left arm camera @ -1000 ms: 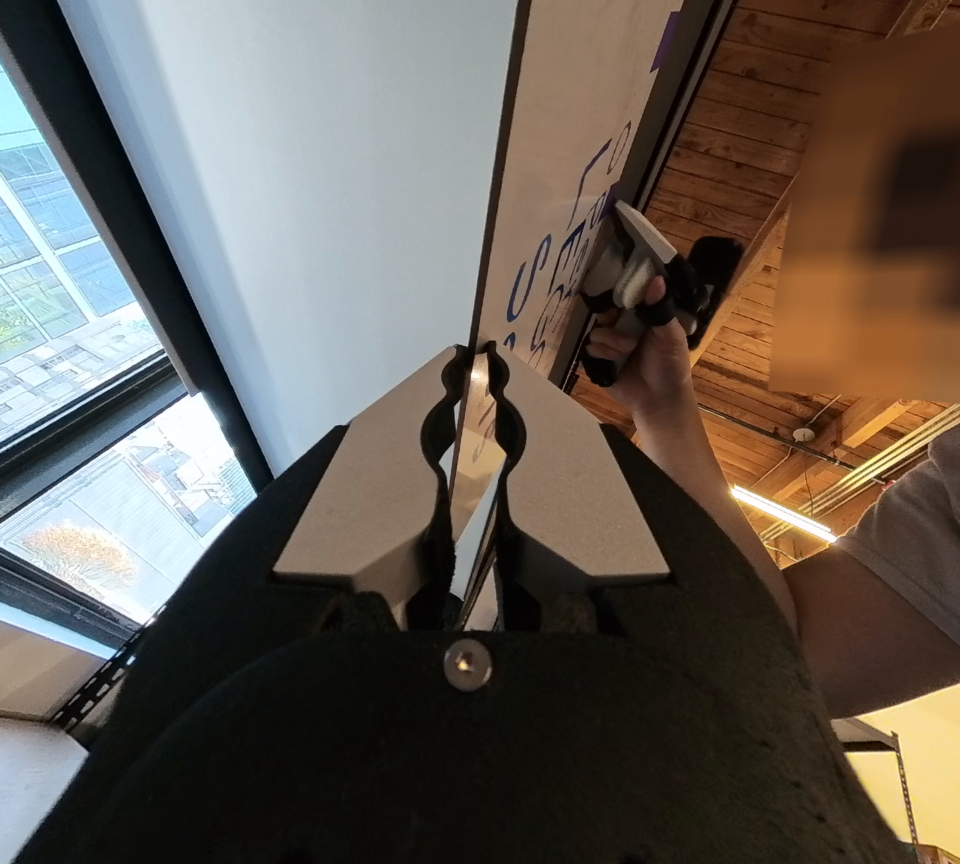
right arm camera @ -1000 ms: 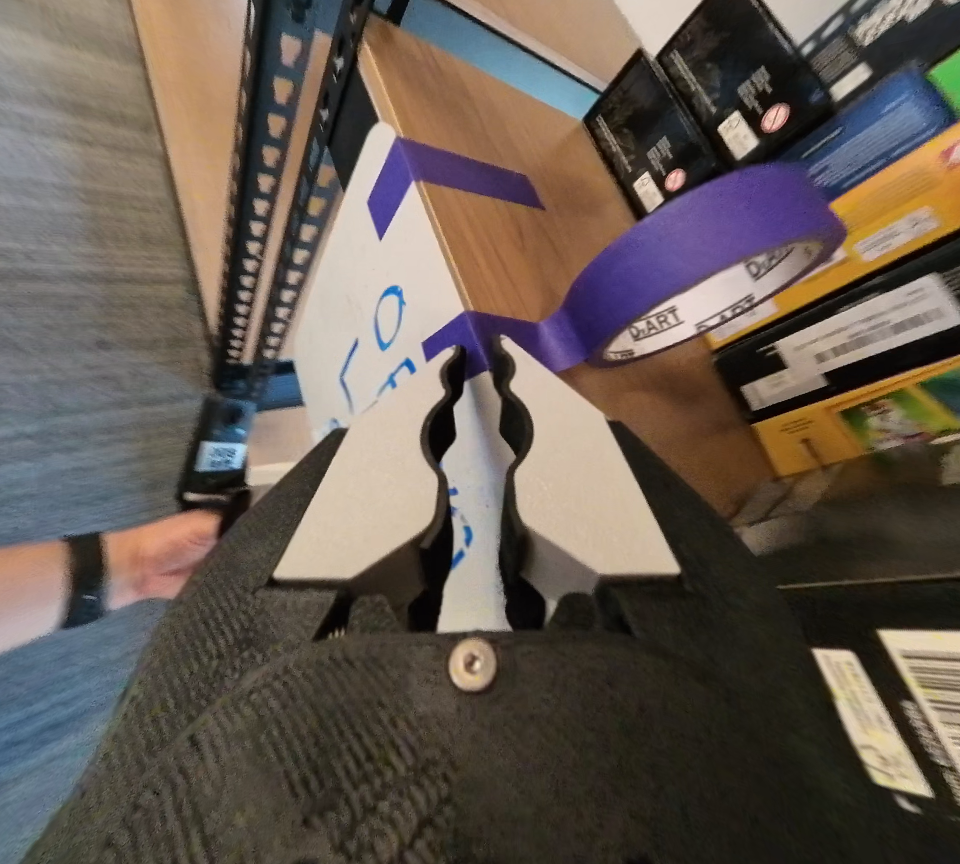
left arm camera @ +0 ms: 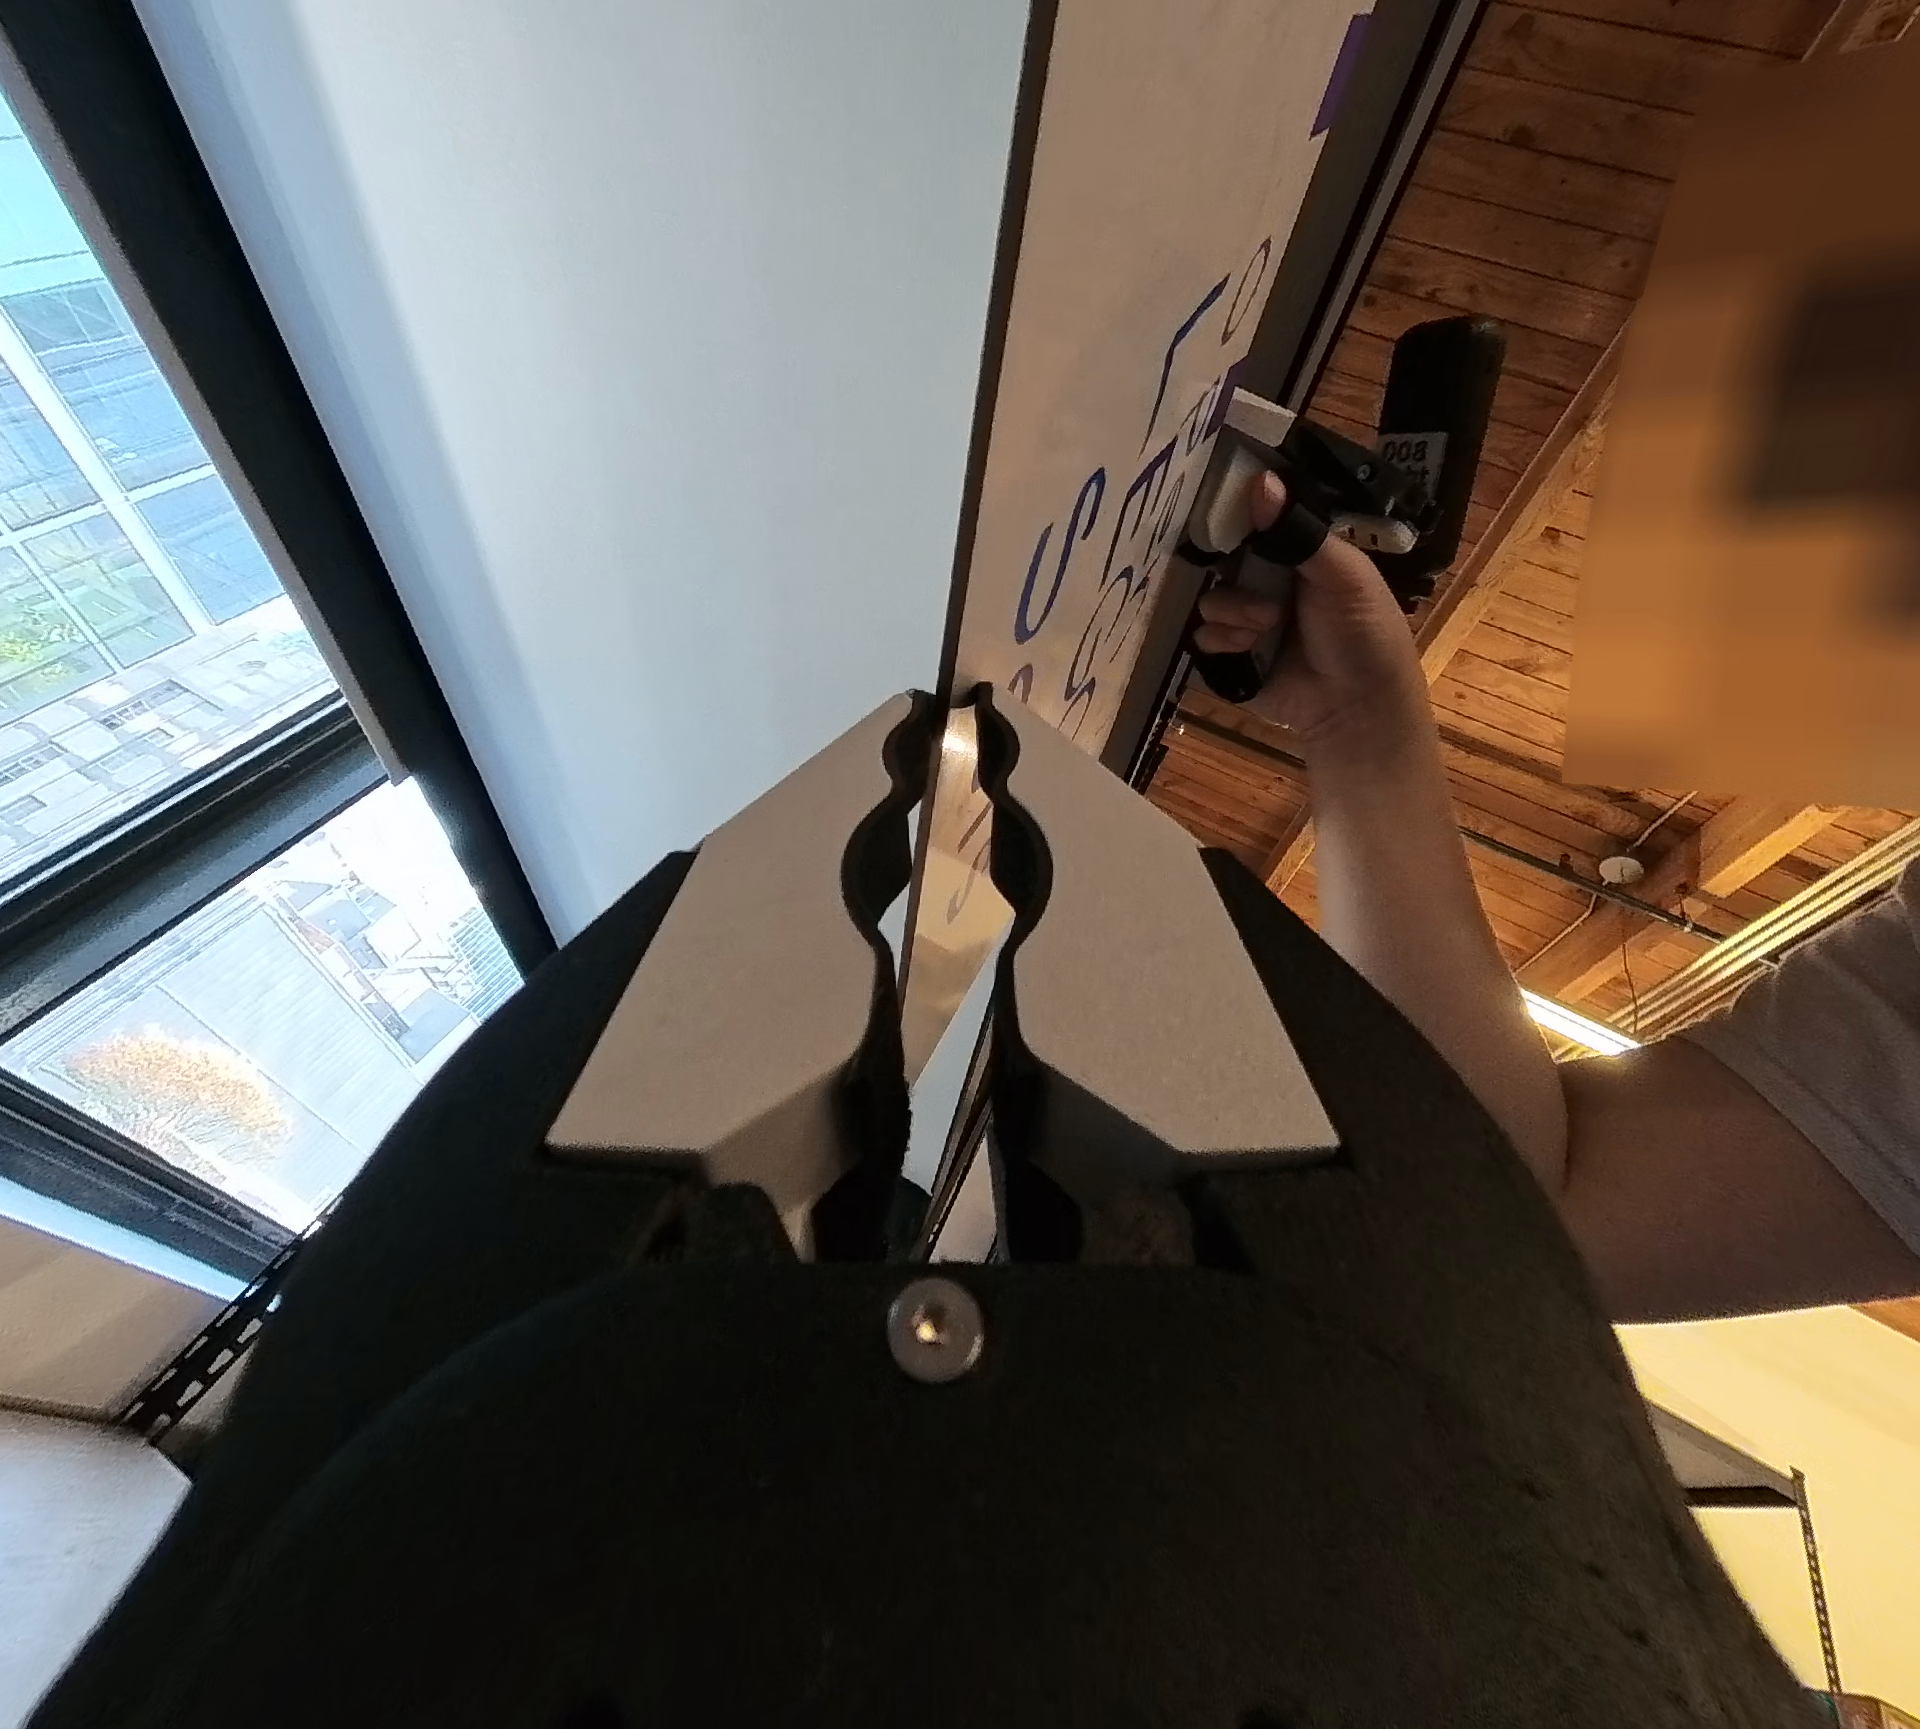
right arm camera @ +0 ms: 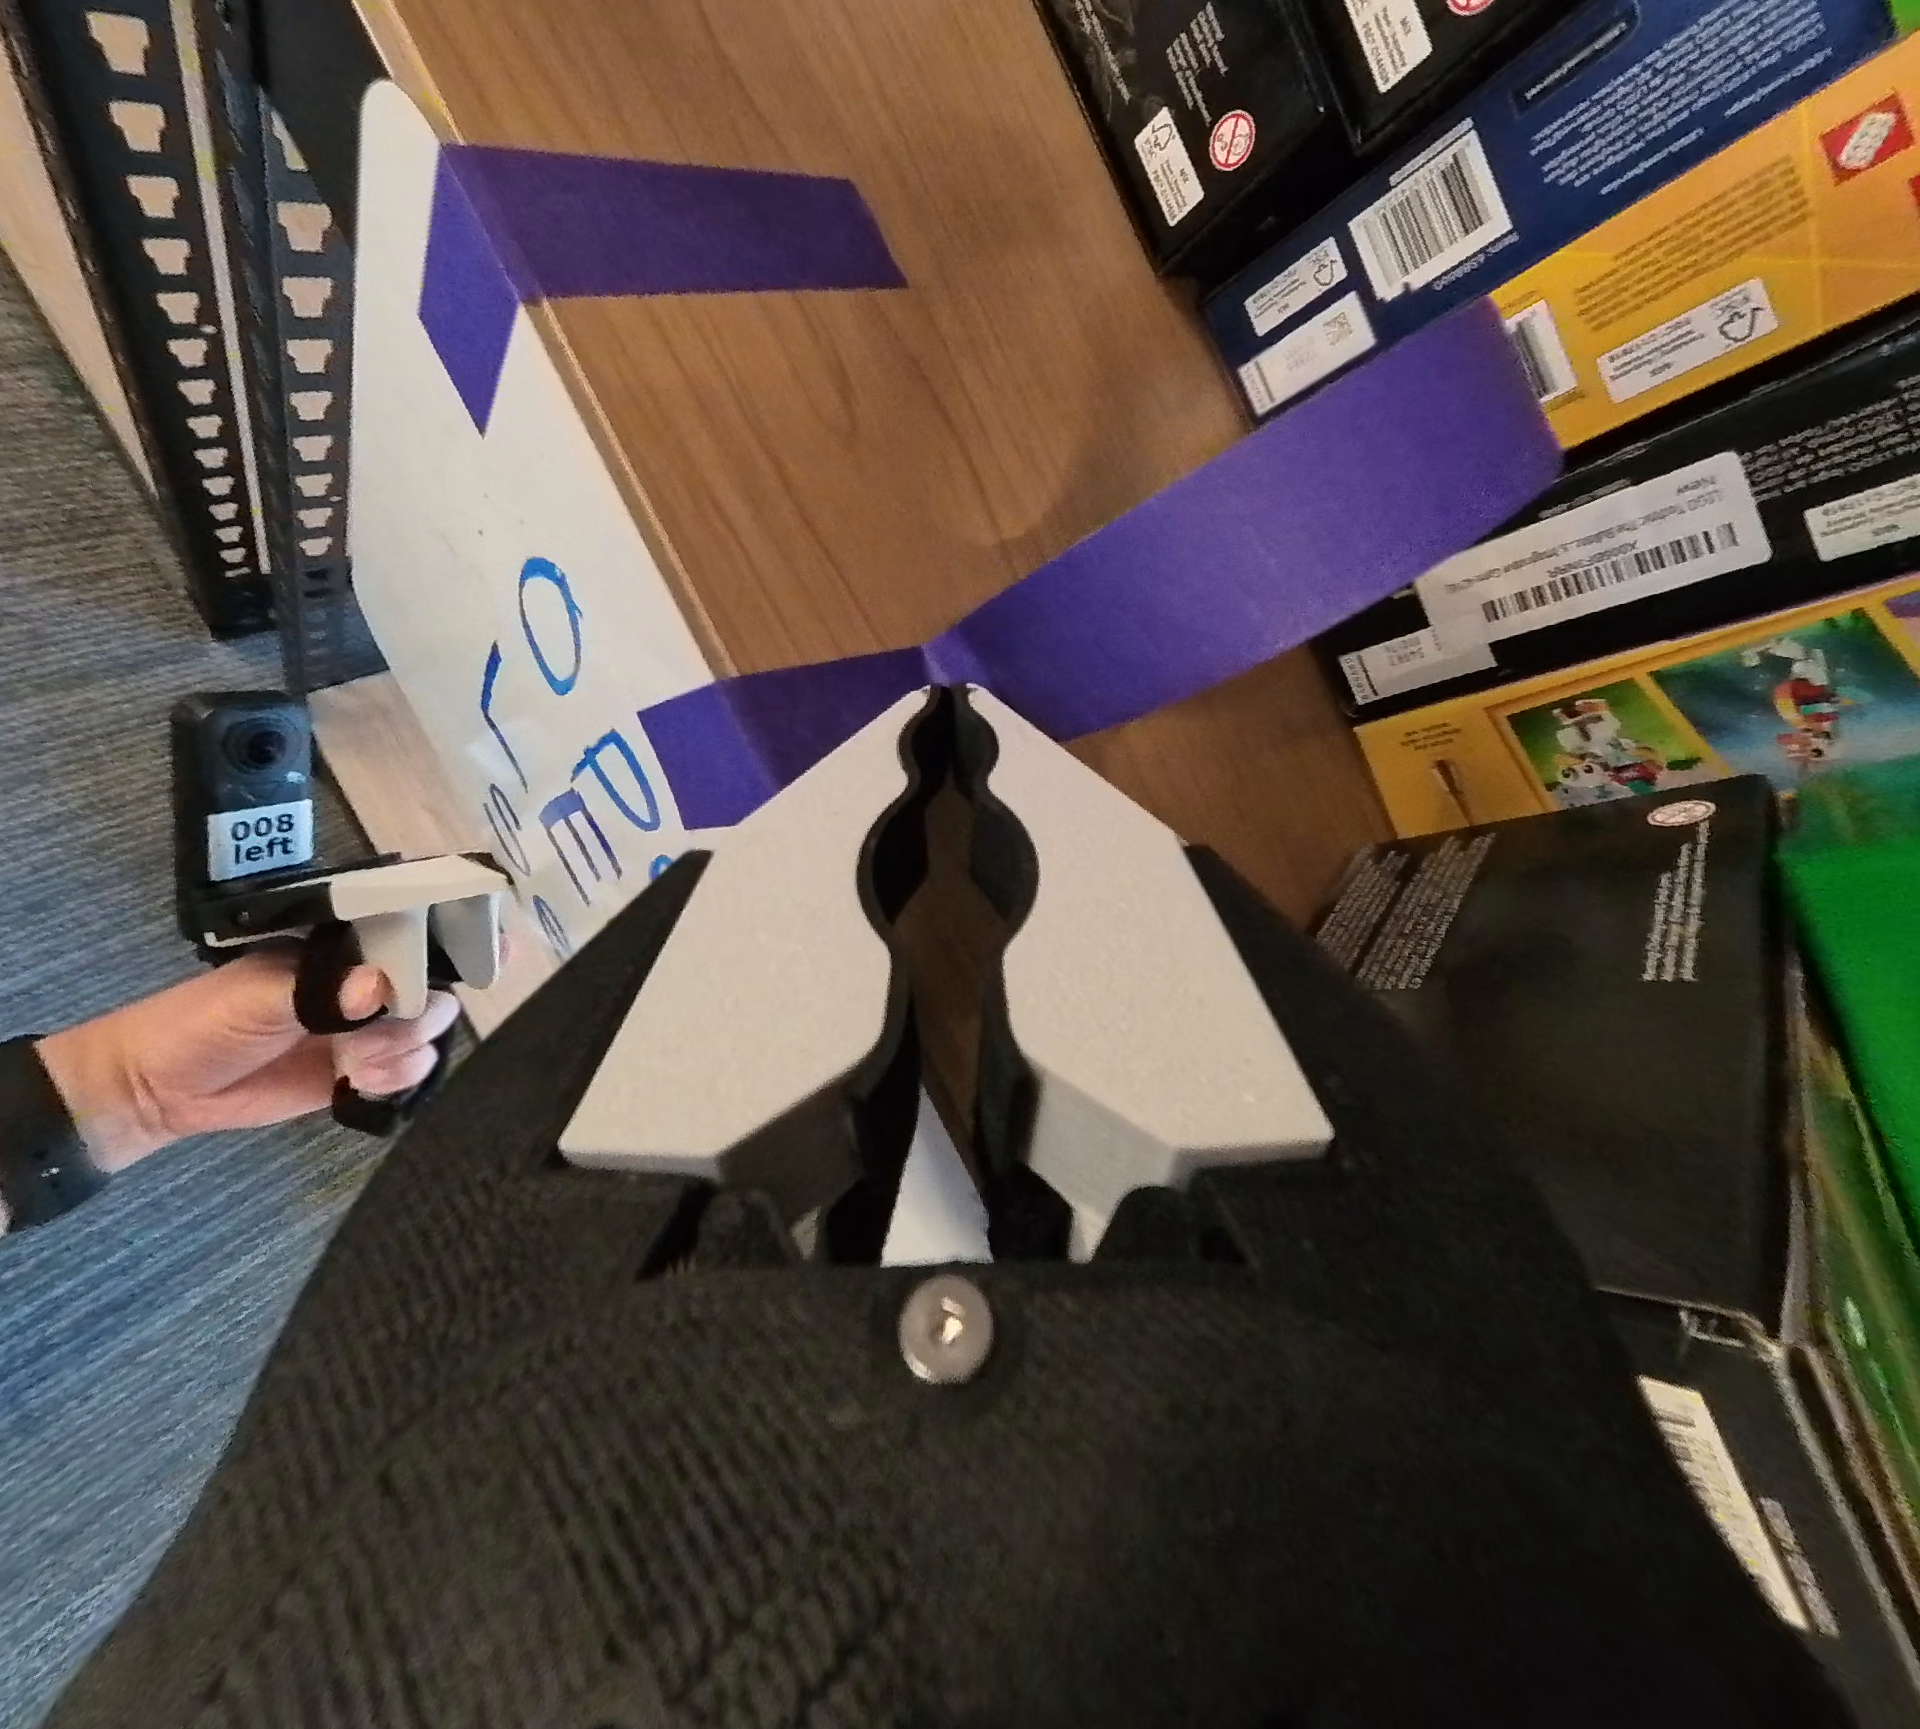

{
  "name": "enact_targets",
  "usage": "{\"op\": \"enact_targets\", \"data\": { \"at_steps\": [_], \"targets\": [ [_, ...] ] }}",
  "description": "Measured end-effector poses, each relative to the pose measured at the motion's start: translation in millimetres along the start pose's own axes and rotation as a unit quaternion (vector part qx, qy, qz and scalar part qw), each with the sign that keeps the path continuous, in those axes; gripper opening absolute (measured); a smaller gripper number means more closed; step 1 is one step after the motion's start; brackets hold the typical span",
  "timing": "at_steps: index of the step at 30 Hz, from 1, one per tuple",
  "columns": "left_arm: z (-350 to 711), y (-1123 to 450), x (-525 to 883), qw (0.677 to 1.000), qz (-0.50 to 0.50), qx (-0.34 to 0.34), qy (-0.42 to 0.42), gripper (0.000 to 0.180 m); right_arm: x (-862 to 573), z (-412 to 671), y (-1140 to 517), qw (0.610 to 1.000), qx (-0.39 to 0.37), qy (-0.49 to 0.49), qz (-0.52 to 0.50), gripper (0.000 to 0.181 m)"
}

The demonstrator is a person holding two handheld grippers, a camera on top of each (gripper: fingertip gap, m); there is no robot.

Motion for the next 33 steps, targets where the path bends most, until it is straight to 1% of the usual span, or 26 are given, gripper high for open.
{"op": "enact_targets", "data": {
  "at_steps": [5,8,11,13,14,16,17,18,19,20,22,23,24,26,29,32,33],
  "targets": [
    [0.3,-0.3,0.4,1.0,0.0,0.001,0.002,0.005,-0.4,1.0,3.5,1.0,0.001,0.02,-0.011,0.0],
    [0.7,-0.4,0.5,1.0,0.0,0.004,0.001,0.005,-8.4,8.9,24.7,0.997,-0.024,0.053,-0.056,0.0],
    [0.9,-0.5,0.8,1.0,-0.001,0.004,0.003,0.005,-25.8,18.8,50.1,0.993,-0.06,0.051,-0.087,0.002],
    [0.9,-0.6,1.0,1.0,-0.001,0.004,0.003,0.005,-39.4,25.3,60.5,0.992,-0.077,0.063,-0.073,0.028],
    [0.9,-0.5,1.1,1.0,-0.002,0.004,0.004,0.005,-46.2,27.4,63.1,0.993,-0.073,0.076,-0.055,0.037],
    [0.7,-0.3,0.8,1.0,-0.002,0.004,0.004,0.005,-61.8,30.0,62.5,0.995,-0.039,0.087,-0.025,0.045],
    [0.8,-0.4,0.8,1.0,-0.002,0.004,0.004,0.005,-66.3,32.7,60.3,0.993,-0.025,0.113,-0.001,0.048],
    [0.9,-0.5,1.0,1.0,-0.002,0.004,0.004,0.005,-69.9,35.7,57.9,0.988,-0.014,0.152,0.012,0.052],
    [0.9,-0.5,1.1,1.0,-0.002,0.004,0.004,0.005,-71.9,38.8,55.4,0.978,-0.002,0.206,0.018,0.061],
    [0.8,-0.5,1.2,1.0,-0.003,0.003,0.004,0.005,-70.8,40.7,52.8,0.964,0.01,0.265,0.026,0.074],
    [0.7,-0.5,1.5,1.0,-0.004,0.002,0.004,0.005,-62.9,40.0,48.0,0.923,0.036,0.381,0.048,0.077],
    [0.6,-0.5,1.7,1.0,-0.005,0.001,0.004,0.005,-63.5,41.8,43.1,0.911,0.051,0.407,0.04,0.079],
    [0.7,-0.6,1.9,1.0,-0.006,0.001,0.004,0.005,-64.1,43.0,37.4,0.91,0.066,0.406,0.049,0.082],
    [0.4,-0.6,2.0,1.0,-0.008,0.0,0.003,0.005,-66.7,44.4,27.2,0.922,0.088,0.365,0.099,0.086],
    [0.1,-0.5,2.2,1.0,-0.01,-0.003,0.004,0.005,-73.7,48.3,16.0,0.932,0.09,0.314,0.156,0.098],
    [-0.2,-0.6,2.4,1.0,-0.01,-0.005,0.004,0.005,-80.2,49.9,2.0,0.934,0.106,0.281,0.194,0.106],
    [-0.1,-0.6,2.4,1.0,-0.011,-0.005,0.004,0.005,-79.7,50.7,-2.1,0.934,0.106,0.267,0.212,0.106]
  ]
}}
Point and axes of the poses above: each gripper's, where its closed fingertips meet, y back along the fingers, z out of its top, x = y × z across the jaws, the point moved 7 cm from there along y, back along the fingers, and after that the axes turned 11 degrees about y, right-handed, at the moved point
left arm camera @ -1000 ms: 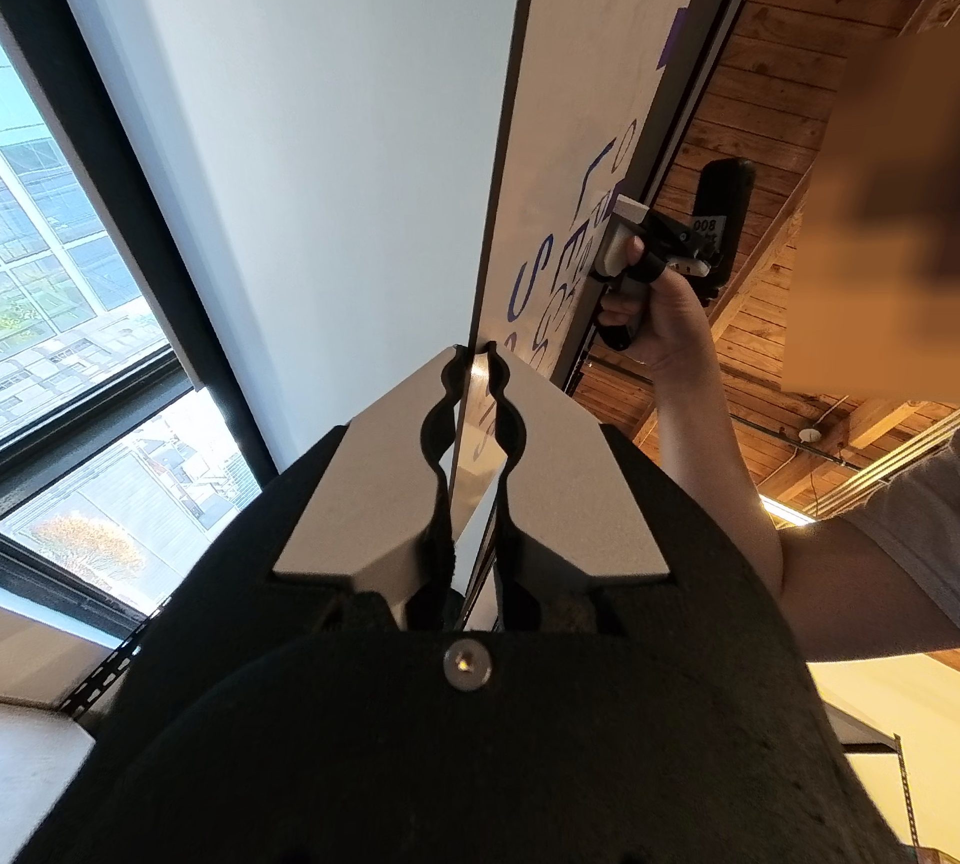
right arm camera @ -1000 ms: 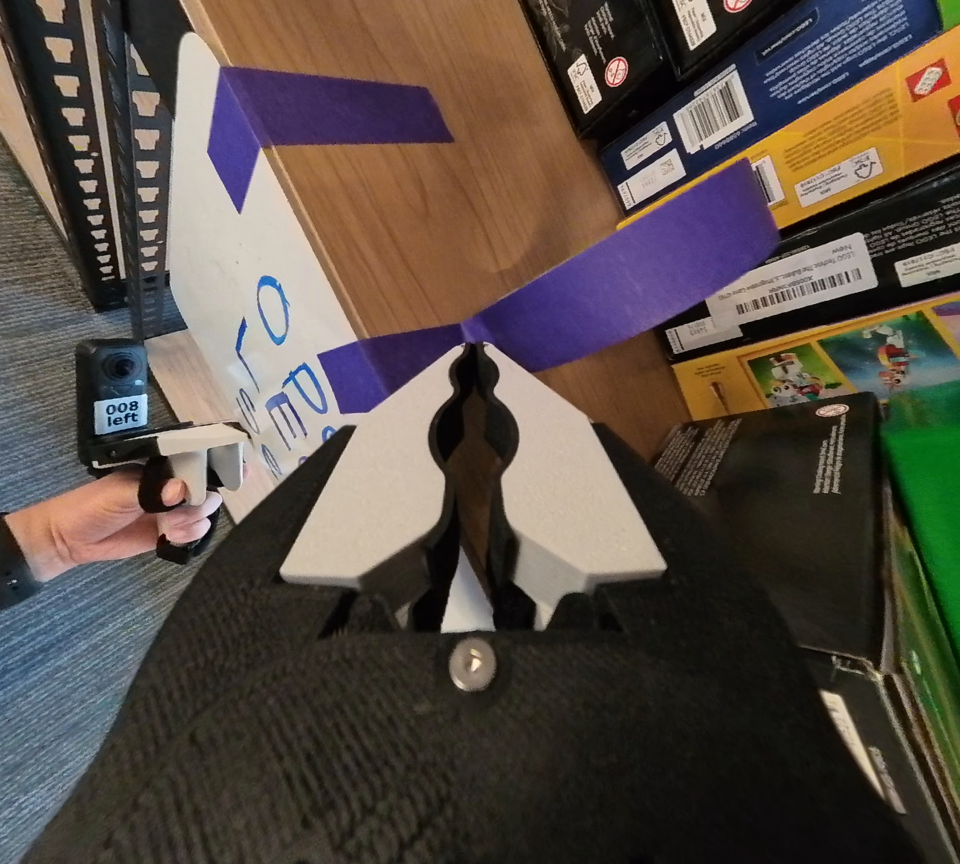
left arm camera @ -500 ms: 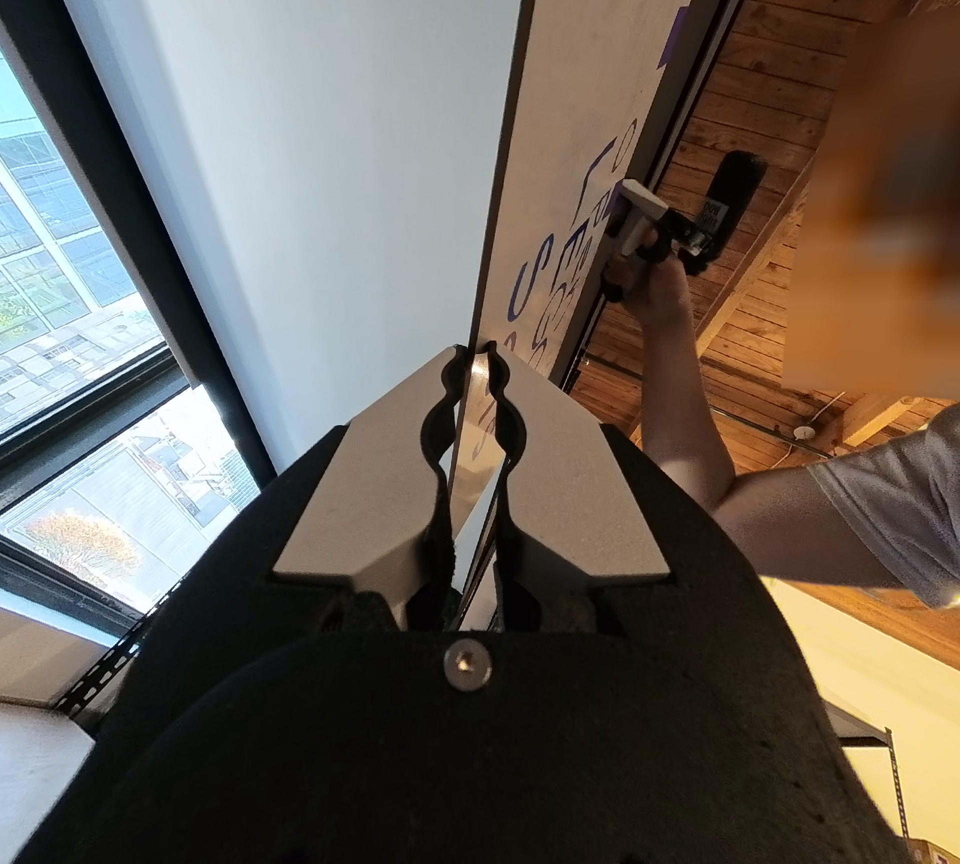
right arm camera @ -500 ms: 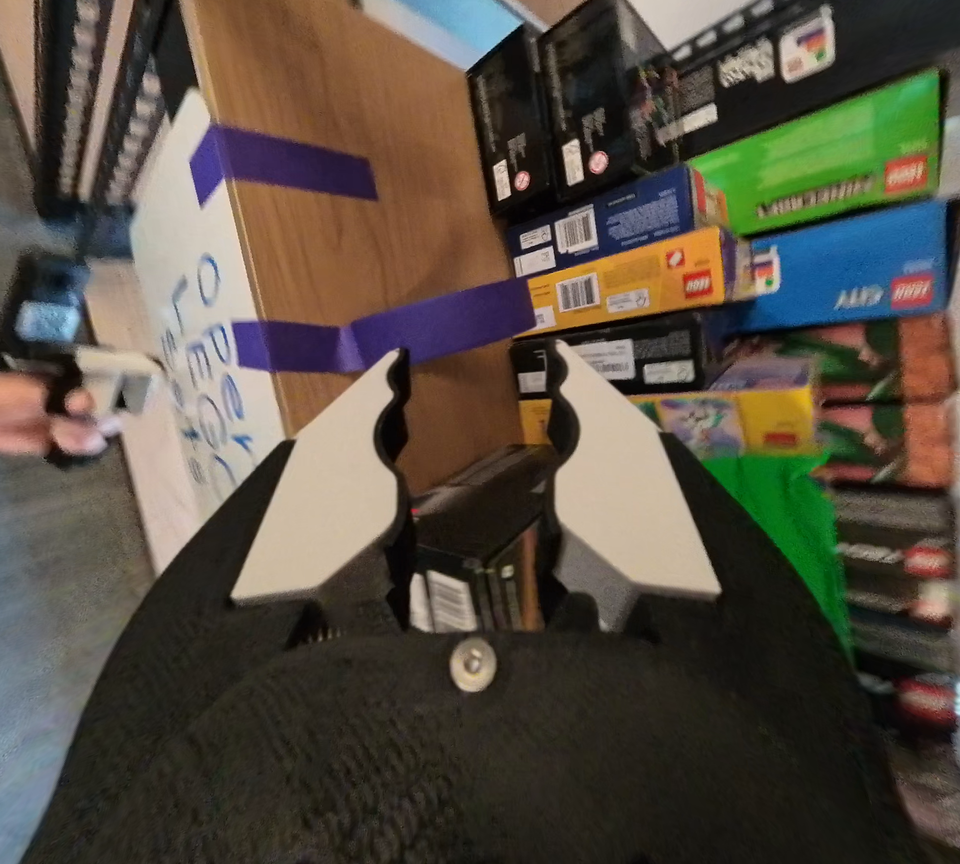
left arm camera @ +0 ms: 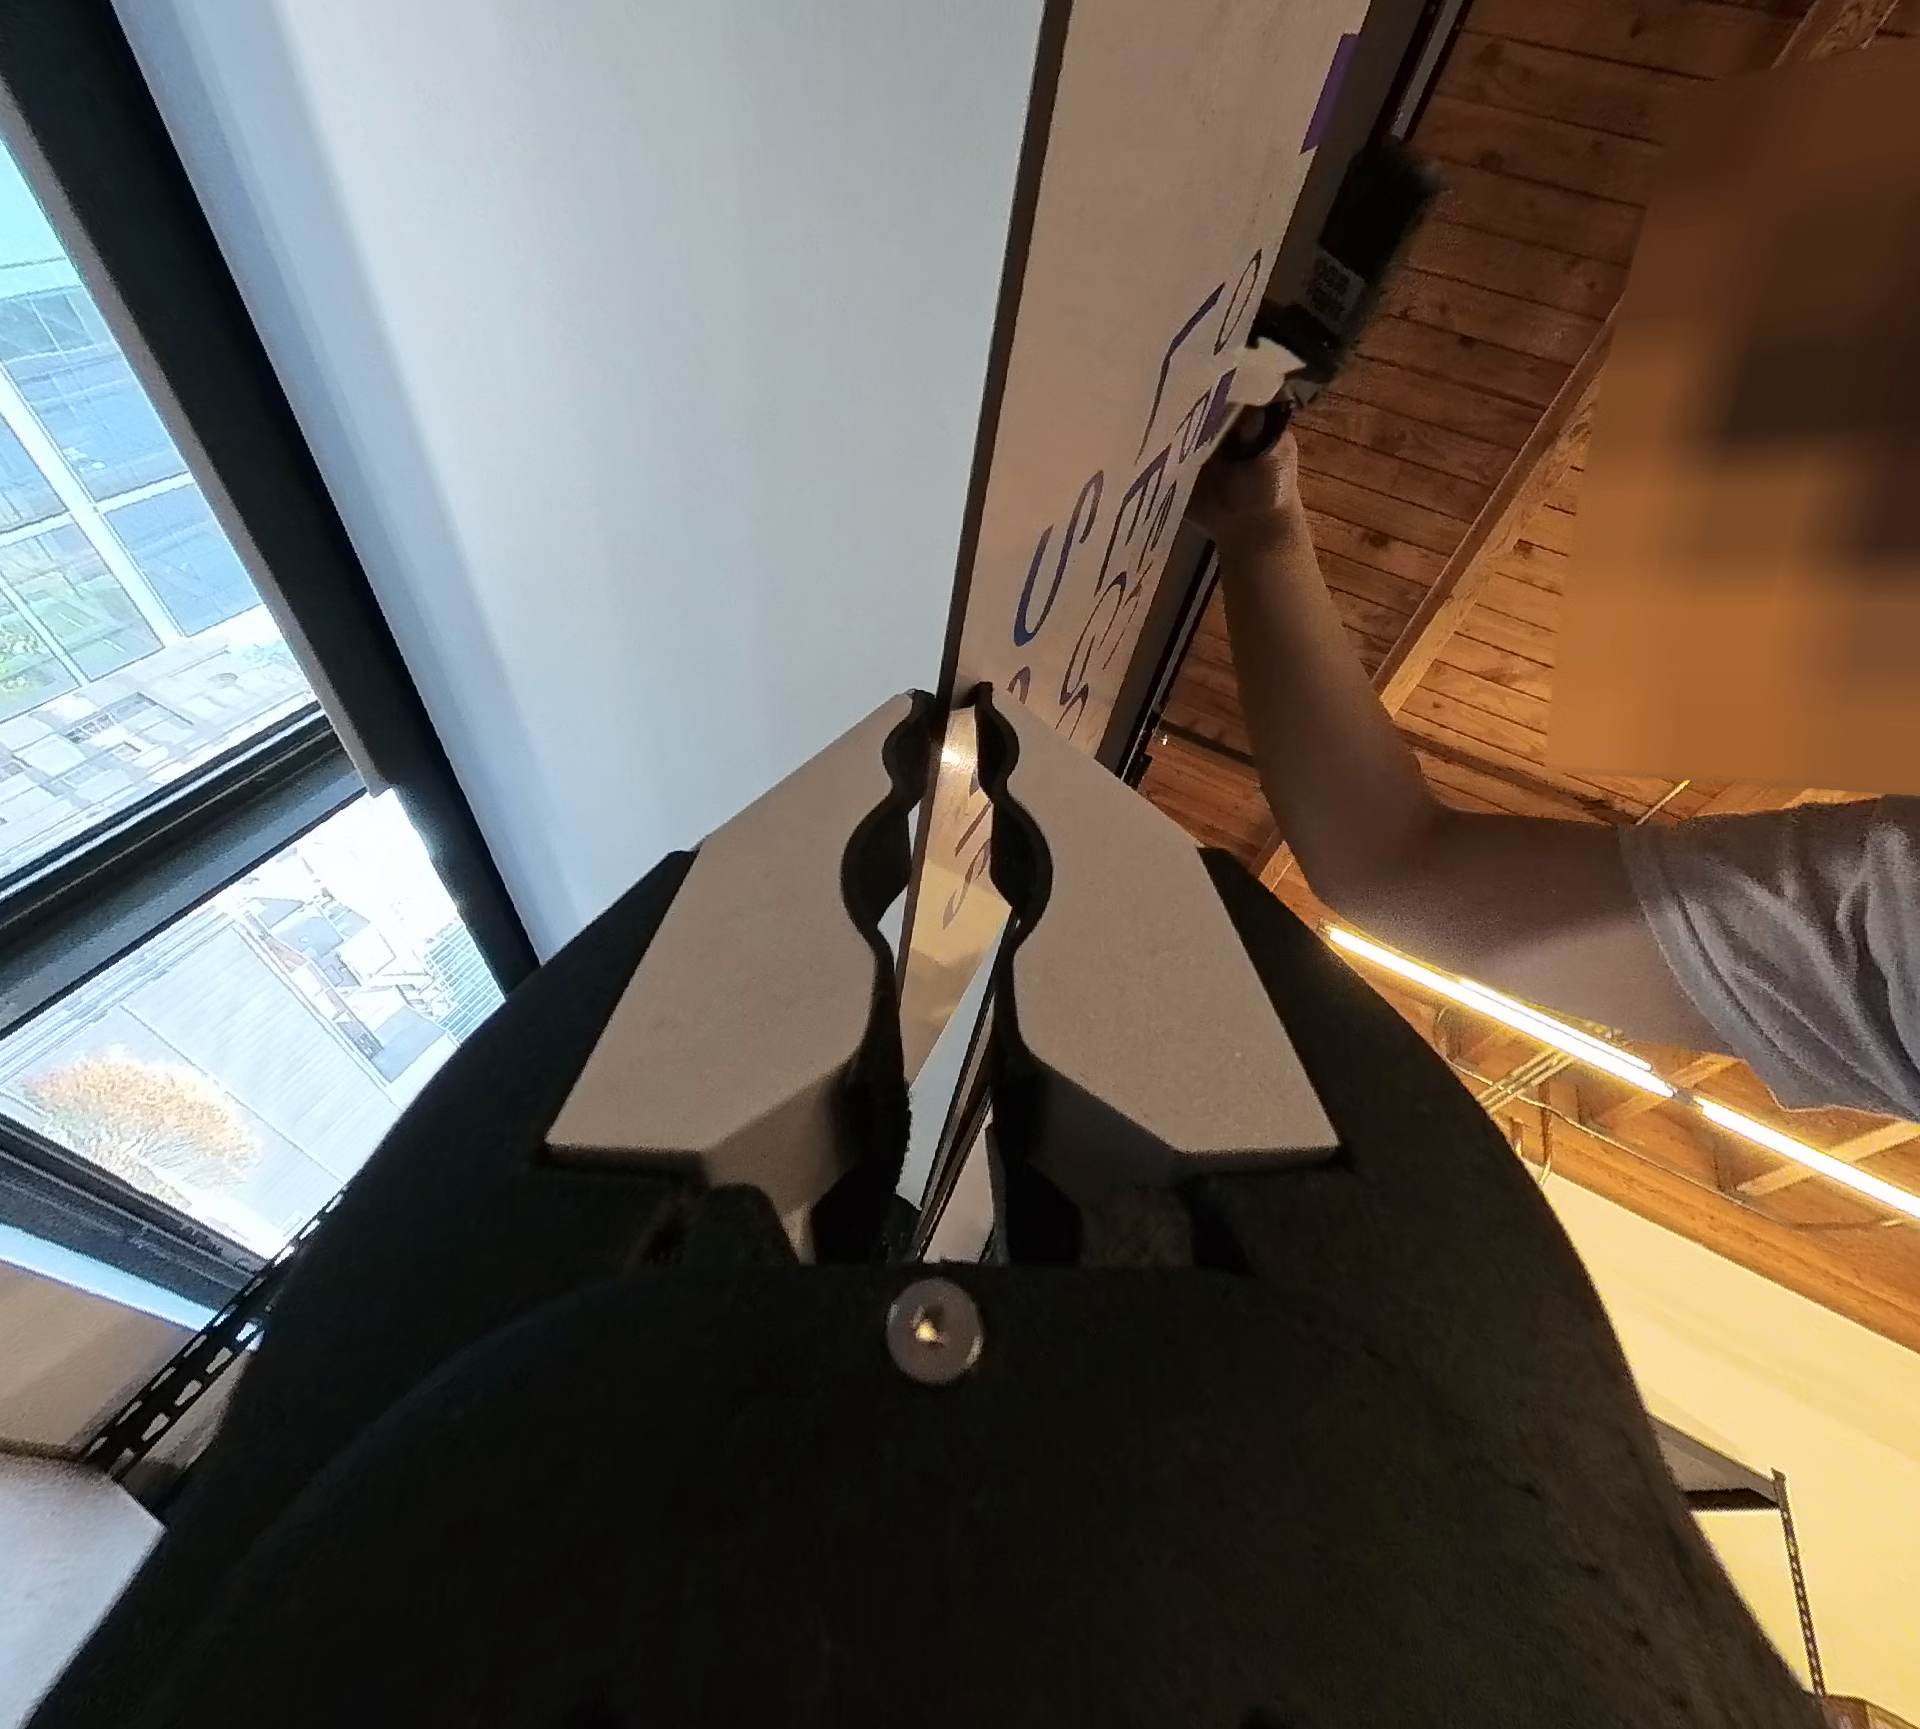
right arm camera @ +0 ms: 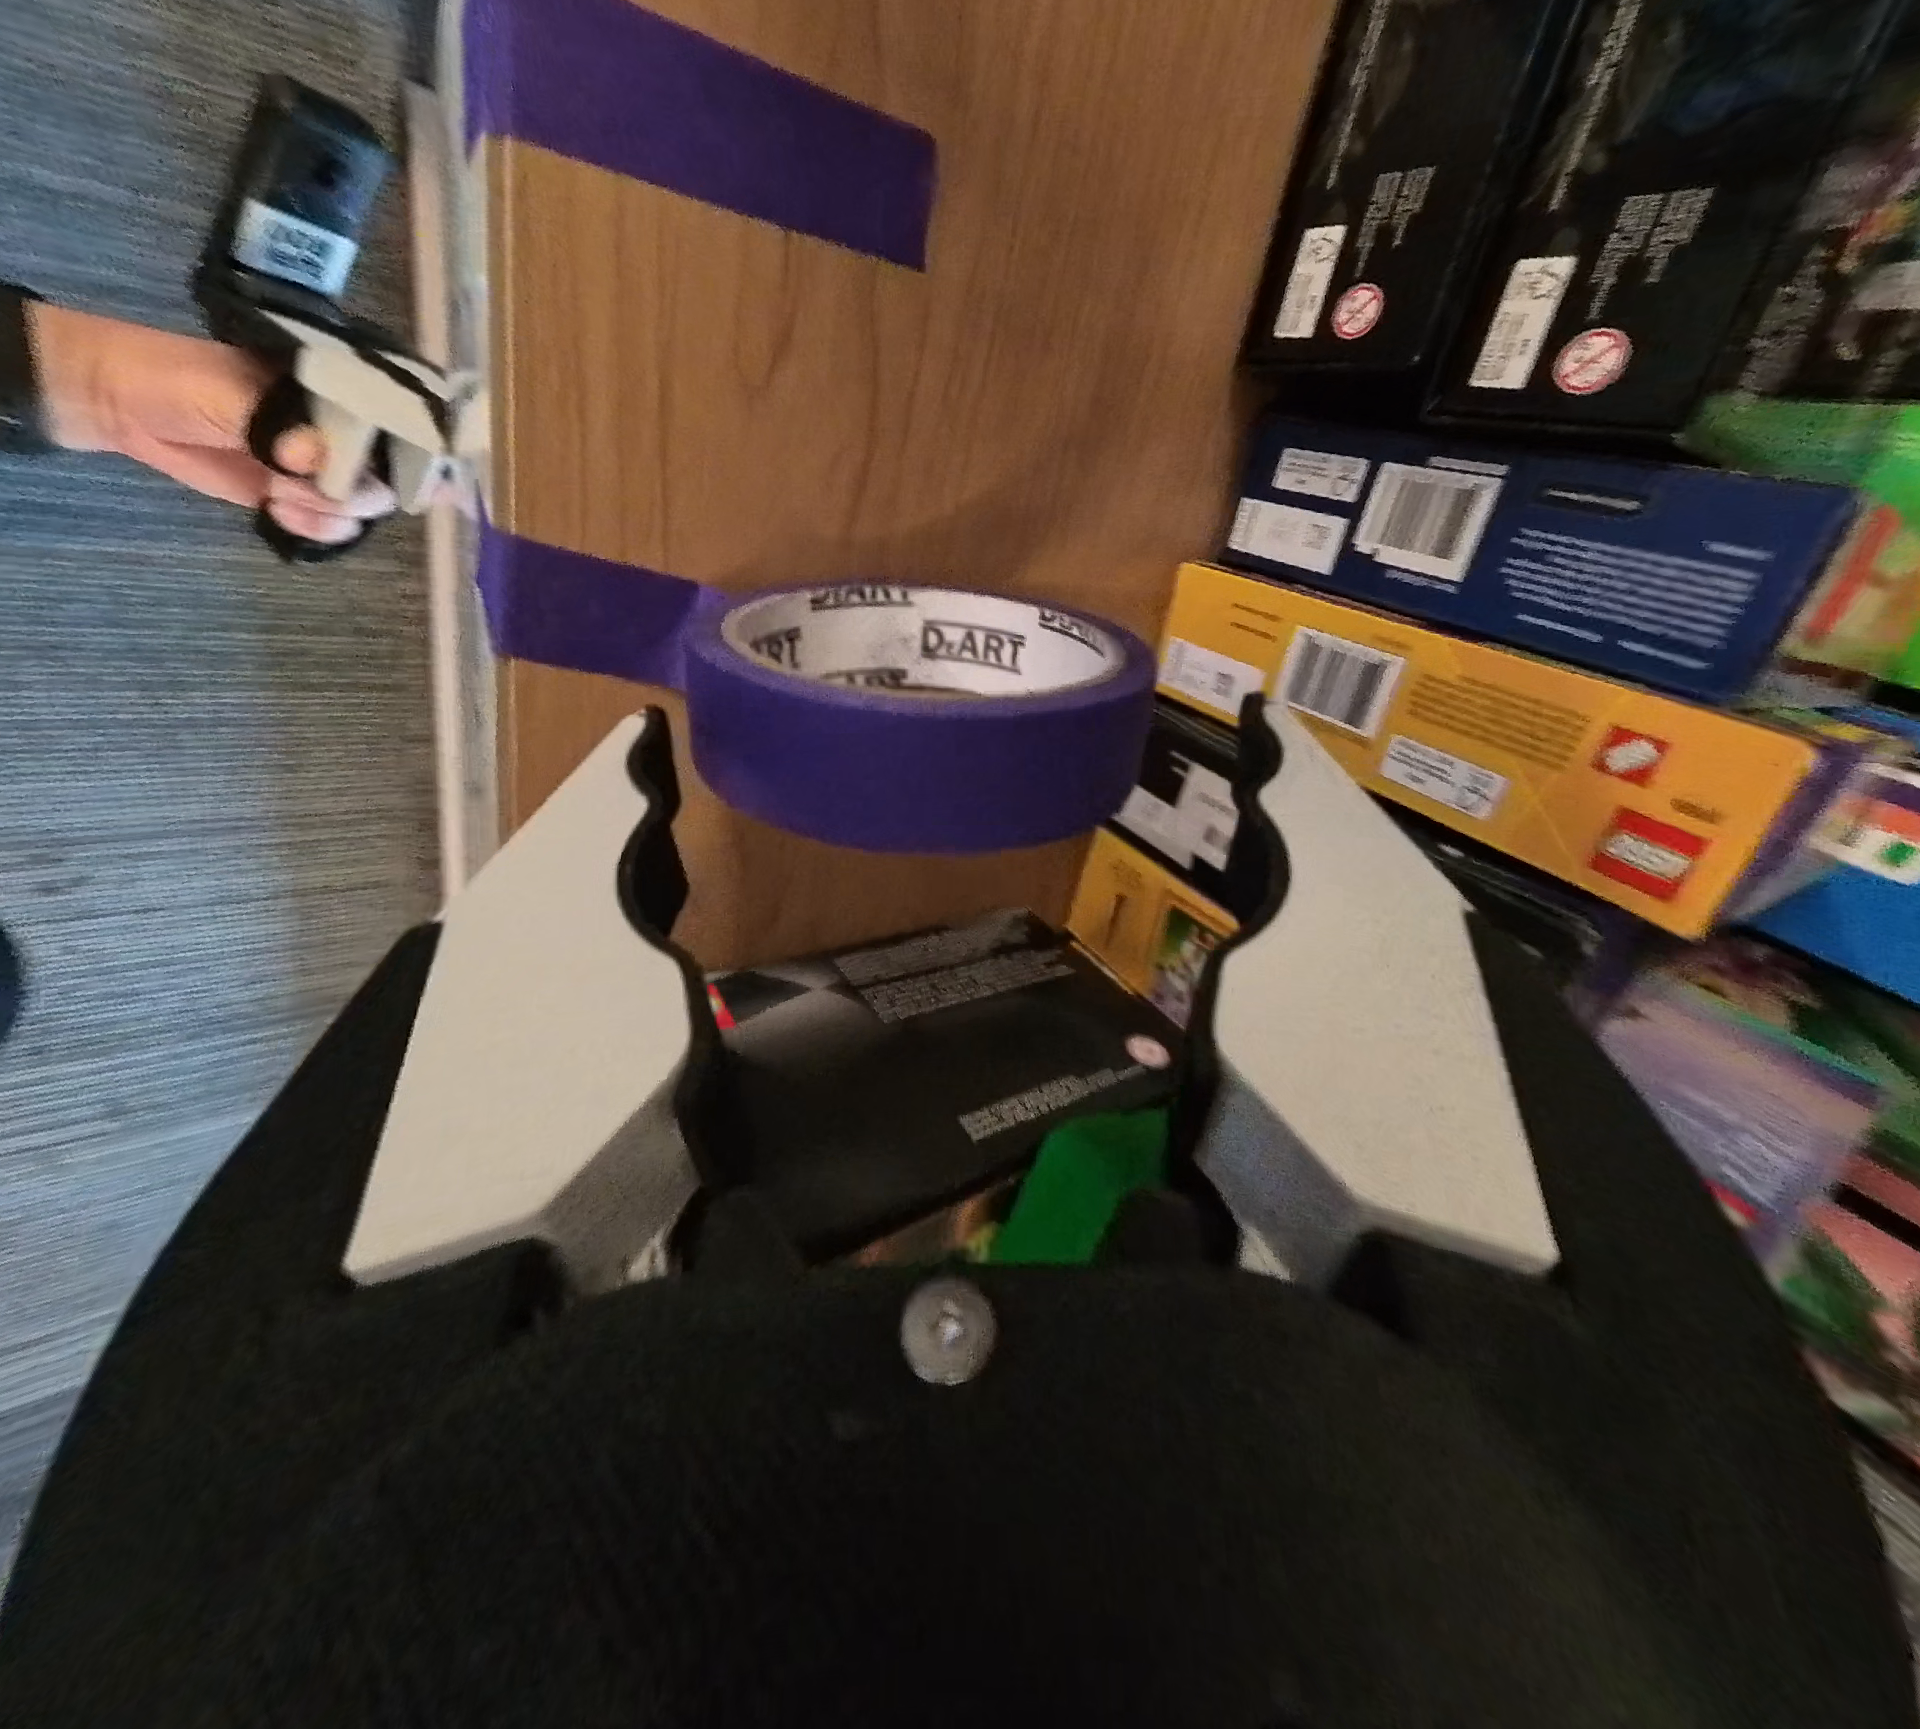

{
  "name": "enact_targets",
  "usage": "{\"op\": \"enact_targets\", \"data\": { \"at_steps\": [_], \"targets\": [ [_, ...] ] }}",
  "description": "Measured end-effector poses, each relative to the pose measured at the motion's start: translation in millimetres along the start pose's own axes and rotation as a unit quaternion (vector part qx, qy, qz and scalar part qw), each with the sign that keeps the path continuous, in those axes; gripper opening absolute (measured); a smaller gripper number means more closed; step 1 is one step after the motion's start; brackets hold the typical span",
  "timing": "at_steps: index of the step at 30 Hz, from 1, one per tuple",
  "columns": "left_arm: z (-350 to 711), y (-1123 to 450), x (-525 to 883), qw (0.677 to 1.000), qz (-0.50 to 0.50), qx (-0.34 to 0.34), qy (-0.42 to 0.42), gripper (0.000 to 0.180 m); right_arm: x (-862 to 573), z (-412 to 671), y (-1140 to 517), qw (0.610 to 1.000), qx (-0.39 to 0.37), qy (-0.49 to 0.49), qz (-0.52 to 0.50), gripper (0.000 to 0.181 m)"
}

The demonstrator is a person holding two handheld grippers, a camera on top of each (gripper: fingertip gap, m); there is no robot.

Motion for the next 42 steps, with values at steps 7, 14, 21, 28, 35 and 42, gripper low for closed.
{"op": "enact_targets", "data": {
  "at_steps": [7,14,21,28,35,42],
  "targets": [
    [0.4,-0.1,0.0,1.0,0.002,0.002,-0.002,0.005,-1.3,0.9,-12.7,0.999,0.022,-0.016,0.023,0.091],
    [0.8,-0.1,-0.1,1.0,0.001,0.005,-0.002,0.005,6.7,0.9,-16.1,0.995,0.066,-0.034,-0.066,0.091],
    [0.4,-0.1,0.1,1.0,0.0,0.001,0.002,0.005,5.7,-1.4,-30.2,0.978,0.124,-0.038,-0.163,0.092],
    [0.3,0.1,-0.5,1.0,0.002,0.002,0.003,0.005,8.7,1.6,-36.4,0.965,0.146,-0.009,-0.216,0.095],
    [0.0,0.0,-0.3,1.0,0.002,0.0,0.004,0.005,9.3,-10.3,-29.9,0.96,0.144,-0.077,-0.226,0.101],
    [0.1,-0.2,0.3,1.0,0.001,-0.001,0.004,0.005,7.6,-14.0,-22.6,0.956,0.14,-0.076,-0.246,0.11]
  ]
}}
Point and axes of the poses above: each gripper's, where its closed fingertips meet, y back along the fingers, z out of its top, x = y × z across the jaws, the point moved 7 cm from there along y, back along the fingers, and after that the axes turned 11 degrees about y, right-handed, at the moved point
